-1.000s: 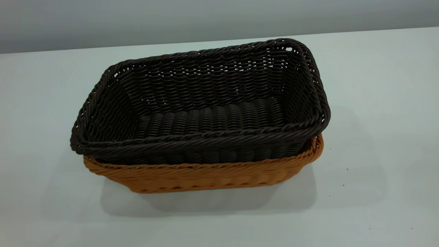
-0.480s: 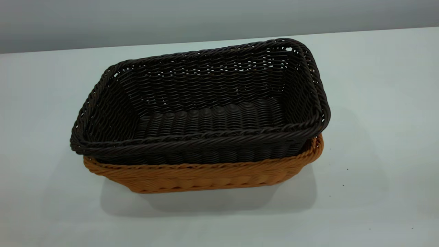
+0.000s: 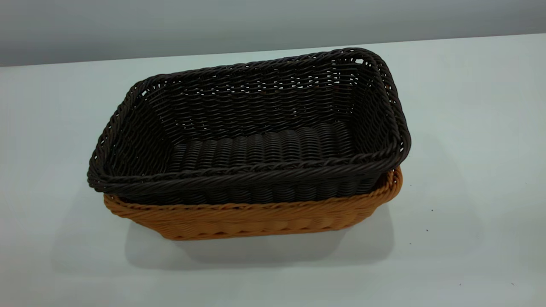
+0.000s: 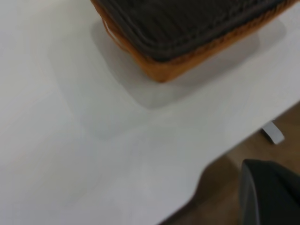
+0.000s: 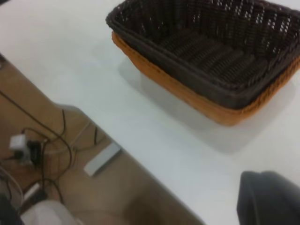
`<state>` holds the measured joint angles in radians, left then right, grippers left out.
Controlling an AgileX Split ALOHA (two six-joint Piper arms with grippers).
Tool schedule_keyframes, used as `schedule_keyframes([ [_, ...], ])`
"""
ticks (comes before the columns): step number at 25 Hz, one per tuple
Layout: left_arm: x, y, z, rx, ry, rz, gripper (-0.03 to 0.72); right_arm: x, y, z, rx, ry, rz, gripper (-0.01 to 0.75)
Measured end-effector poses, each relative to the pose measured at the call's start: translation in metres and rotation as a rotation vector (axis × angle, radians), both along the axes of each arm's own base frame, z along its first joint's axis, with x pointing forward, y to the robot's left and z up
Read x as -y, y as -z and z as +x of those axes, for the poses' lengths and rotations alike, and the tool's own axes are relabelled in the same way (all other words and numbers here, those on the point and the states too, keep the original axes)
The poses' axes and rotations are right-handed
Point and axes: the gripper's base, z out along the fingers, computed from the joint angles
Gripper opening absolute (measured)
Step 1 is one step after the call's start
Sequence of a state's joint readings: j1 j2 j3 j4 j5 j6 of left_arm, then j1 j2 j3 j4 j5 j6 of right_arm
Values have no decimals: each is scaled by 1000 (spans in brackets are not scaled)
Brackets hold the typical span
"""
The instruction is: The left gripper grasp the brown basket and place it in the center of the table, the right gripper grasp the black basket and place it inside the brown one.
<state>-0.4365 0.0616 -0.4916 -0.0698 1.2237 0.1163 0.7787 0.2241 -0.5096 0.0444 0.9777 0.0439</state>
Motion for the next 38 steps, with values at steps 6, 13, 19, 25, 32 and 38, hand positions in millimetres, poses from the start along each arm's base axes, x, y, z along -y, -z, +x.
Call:
schedule_keyframes([
  [6,2,-2,5,71,-87,10,-1,6,7,1,-24,35,-84,5],
  [13,8,1,10,97,-109,-40,-1,9,14,3,-23,56,-139,5],
  [19,8,1,10,100,-110,-37,-1,8,13,3,-19,52,-131,5],
  [25,8,0,10,100,-109,-38,-1,8,13,3,-21,47,-129,5],
  [32,8,1,10,99,-109,-39,-1,8,13,3,-21,59,-129,5],
  [38,8,1,10,99,-109,-39,-1,13,13,6,-36,265,-127,5],
])
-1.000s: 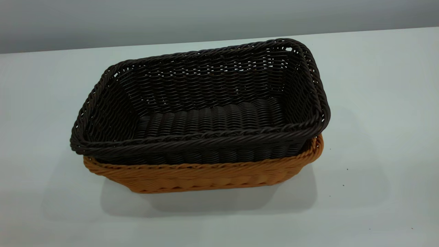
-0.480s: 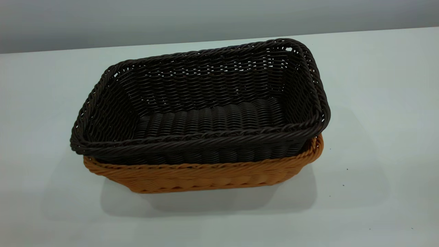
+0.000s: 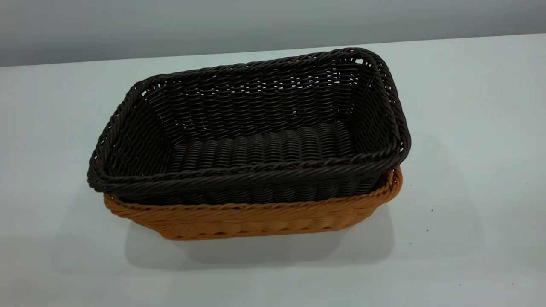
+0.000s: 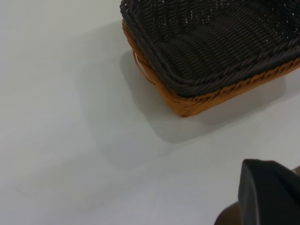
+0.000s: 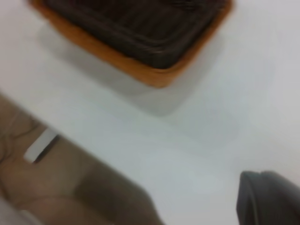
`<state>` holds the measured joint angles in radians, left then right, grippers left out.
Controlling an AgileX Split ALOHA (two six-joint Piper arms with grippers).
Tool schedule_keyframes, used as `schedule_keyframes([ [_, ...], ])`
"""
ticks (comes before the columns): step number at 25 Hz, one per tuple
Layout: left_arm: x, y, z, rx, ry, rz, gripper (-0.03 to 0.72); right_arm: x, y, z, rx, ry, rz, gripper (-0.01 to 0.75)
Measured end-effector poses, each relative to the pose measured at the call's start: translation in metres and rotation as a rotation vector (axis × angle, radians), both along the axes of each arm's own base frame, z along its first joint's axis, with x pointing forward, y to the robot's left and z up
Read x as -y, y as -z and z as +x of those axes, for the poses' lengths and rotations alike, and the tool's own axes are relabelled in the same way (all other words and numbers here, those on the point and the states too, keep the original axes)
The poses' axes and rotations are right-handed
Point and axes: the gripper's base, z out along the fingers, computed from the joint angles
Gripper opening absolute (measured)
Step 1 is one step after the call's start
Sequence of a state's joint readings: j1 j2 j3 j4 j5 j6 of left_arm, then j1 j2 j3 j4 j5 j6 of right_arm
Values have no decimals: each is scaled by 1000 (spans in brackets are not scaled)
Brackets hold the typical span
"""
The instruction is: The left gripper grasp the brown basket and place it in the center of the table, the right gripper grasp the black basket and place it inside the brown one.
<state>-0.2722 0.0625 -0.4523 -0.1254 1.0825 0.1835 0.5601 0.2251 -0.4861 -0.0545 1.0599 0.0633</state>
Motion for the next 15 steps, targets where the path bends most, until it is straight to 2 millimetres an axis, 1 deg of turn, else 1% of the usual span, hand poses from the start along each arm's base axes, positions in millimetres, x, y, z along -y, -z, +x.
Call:
schedule_keyframes([
  [9,0,0,0,0,-1,-1,-1,15,0,3,1,495,0,5],
  [13,0,0,0,0,-6,0,-1,21,0,1,1,693,0,5],
  [15,0,0,0,0,-27,0,-1,23,-1,-1,14,763,1,5],
])
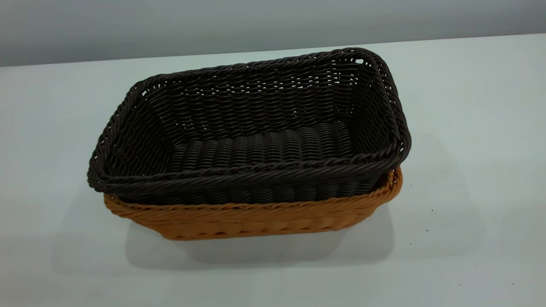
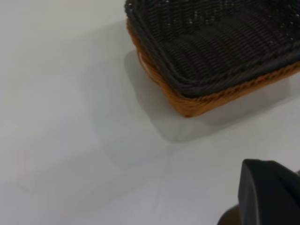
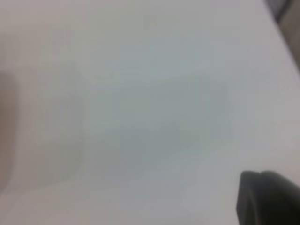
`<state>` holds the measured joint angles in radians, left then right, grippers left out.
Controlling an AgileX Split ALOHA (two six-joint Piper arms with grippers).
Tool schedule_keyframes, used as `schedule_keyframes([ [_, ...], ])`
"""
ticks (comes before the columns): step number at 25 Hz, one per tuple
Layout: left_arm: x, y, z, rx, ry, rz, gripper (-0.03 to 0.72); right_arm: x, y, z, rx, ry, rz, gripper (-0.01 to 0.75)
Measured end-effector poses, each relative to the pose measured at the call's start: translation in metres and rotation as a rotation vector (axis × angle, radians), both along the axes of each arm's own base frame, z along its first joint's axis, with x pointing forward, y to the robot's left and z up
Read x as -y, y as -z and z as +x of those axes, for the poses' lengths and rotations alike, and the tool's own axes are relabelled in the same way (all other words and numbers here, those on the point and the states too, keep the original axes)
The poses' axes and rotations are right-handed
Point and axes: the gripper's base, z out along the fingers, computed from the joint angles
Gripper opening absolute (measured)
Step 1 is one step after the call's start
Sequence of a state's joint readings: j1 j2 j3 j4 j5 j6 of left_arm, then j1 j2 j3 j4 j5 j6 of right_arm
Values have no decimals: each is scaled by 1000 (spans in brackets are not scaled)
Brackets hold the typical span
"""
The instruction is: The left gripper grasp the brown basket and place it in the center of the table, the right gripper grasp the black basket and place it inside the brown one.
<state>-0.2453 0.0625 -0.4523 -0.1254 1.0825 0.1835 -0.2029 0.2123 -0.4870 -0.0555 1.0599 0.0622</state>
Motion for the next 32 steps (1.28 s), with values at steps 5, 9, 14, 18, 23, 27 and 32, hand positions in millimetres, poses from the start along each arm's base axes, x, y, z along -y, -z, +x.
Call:
schedule_keyframes([
  [5,0,0,1,1,-84,0,-1,-2,-2,-15,98,58,-24,5],
  [9,-1,0,-5,44,-113,-9,-1,-6,-3,-31,197,58,-47,5],
  [14,-2,0,-8,59,-112,-11,-1,-7,-3,-32,206,57,-51,5],
  [18,-2,0,-8,57,-112,-10,-1,-6,-2,-32,204,56,-51,5],
  [23,-2,0,-8,58,-133,-9,-1,-6,-3,-31,208,0,-47,5],
  [27,-2,0,-8,58,-133,-9,-1,-6,-3,-31,209,-56,-38,5],
  [32,-2,0,-8,58,-132,-8,-1,-6,-3,-31,209,-55,-39,5],
])
